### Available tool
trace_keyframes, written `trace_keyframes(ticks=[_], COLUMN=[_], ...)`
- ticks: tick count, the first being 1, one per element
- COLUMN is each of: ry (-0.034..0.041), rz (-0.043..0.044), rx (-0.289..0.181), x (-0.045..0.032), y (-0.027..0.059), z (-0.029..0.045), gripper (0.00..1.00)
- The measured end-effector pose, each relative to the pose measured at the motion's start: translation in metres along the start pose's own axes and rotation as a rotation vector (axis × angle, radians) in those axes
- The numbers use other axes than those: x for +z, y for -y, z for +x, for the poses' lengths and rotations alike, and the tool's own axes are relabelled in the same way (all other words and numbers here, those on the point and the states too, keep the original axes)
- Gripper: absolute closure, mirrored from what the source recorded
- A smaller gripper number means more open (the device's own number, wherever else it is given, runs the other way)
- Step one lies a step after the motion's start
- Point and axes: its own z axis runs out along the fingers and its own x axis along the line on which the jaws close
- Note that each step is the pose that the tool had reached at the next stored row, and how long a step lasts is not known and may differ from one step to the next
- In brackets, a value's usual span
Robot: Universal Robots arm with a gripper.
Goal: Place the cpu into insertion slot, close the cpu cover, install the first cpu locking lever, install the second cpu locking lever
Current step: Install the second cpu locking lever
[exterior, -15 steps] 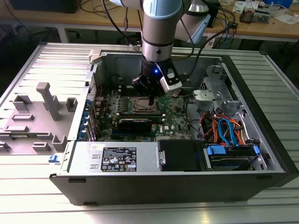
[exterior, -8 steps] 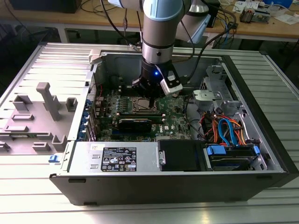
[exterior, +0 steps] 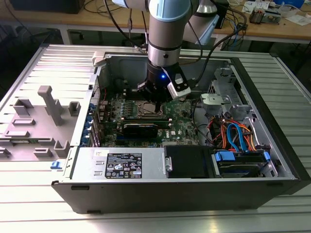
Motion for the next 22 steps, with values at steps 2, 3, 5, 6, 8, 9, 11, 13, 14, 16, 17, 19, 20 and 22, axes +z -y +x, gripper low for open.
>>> trace_keyframes(ticks=[2,3,5,6,8,9,11,13,14,16,17,19,20,22], ry=[-0.0002,-0.0003,-0.0003,-0.0003,-0.0004,-0.0004,-0.0008,-0.0015,-0.0017,-0.0017,-0.0017,-0.0017,-0.0018,-0.0018], rz=[-0.0002,-0.0001,-0.0002,-0.0001,-0.0001,0.0000,-0.0001,-0.0001,-0.0001,-0.0001,-0.0001,0.0000,0.0001,0.0001], rx=[-0.002,-0.002,-0.005,-0.007,-0.012,-0.014,-0.015,-0.017,-0.018,-0.019,-0.019,-0.020,-0.021,-0.022], x=[-0.0009,-0.0010,-0.0011,-0.0011,-0.0011,-0.0011,-0.0011,-0.0011,-0.0011,-0.0008,-0.0005,0.0007,0.0012,0.0032], y=[0.0009,0.0017,0.0043,0.0058,0.0089,0.0094,0.0096,0.0097,0.0097,0.0095,0.0095,0.0094,0.0094,0.0094], z=[-0.0001,-0.0001,0.0000,0.0000,0.0001,0.0002,0.0006,0.0039,0.0080,0.0150,0.0179,0.0250,0.0282,0.0328], gripper=[0.89,0.89,0.89,0.89,0.89,0.89,0.89,0.89,0.89,0.89,0.89,0.89,0.89,0.89])
